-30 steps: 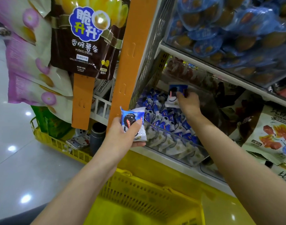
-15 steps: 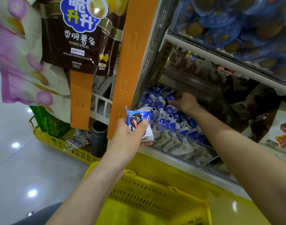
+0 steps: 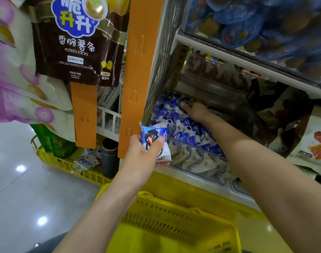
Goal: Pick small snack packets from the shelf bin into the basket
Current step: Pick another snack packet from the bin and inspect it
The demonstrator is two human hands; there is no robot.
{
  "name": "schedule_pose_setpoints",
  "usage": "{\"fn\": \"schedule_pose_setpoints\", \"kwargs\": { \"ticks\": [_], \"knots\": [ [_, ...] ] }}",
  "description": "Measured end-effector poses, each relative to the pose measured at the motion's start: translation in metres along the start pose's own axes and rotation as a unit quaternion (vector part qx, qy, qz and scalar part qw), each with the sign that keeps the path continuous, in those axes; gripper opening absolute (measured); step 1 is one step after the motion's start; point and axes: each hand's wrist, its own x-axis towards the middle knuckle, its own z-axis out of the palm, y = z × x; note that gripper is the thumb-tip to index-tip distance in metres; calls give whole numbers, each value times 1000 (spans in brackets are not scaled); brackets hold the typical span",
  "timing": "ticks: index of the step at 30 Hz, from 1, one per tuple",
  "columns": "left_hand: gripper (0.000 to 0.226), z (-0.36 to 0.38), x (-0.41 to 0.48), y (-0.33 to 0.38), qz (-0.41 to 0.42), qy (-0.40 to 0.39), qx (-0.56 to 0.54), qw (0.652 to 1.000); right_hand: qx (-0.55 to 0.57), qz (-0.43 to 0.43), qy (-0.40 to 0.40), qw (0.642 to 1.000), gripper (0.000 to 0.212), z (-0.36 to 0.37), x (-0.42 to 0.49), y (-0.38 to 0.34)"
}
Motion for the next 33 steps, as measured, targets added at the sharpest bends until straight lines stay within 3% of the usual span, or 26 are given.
{"fn": "schedule_pose_setpoints", "kwargs": {
  "ticks": [4,8,13,16,21,25,28,33],
  "knots": [
    [12,0,-5,0,8,-3,13,1000,84,-80,107,987,37,-1,-35,-7],
    [14,-1,-10,-4,22,-9,90,996,205,-169,194,944,25,-1,-97,-18],
    [31,1,-19,-10,26,-43,120,991,228,-219,145,938,20,15,-177,-14],
    [30,6,-25,-15,25,-64,117,991,268,-183,76,943,13,25,-199,-5],
    [34,11,-33,-26,18,-81,147,986,357,-120,43,926,18,34,-213,11],
    [30,15,-36,-34,4,-99,144,985,380,-80,52,920,21,43,-220,22],
    [18,16,-35,-39,-15,-84,130,988,353,-95,68,928,25,49,-223,27],
    [23,15,-31,-46,-12,-46,155,987,336,-117,54,933,16,57,-228,34]
  ]
}}
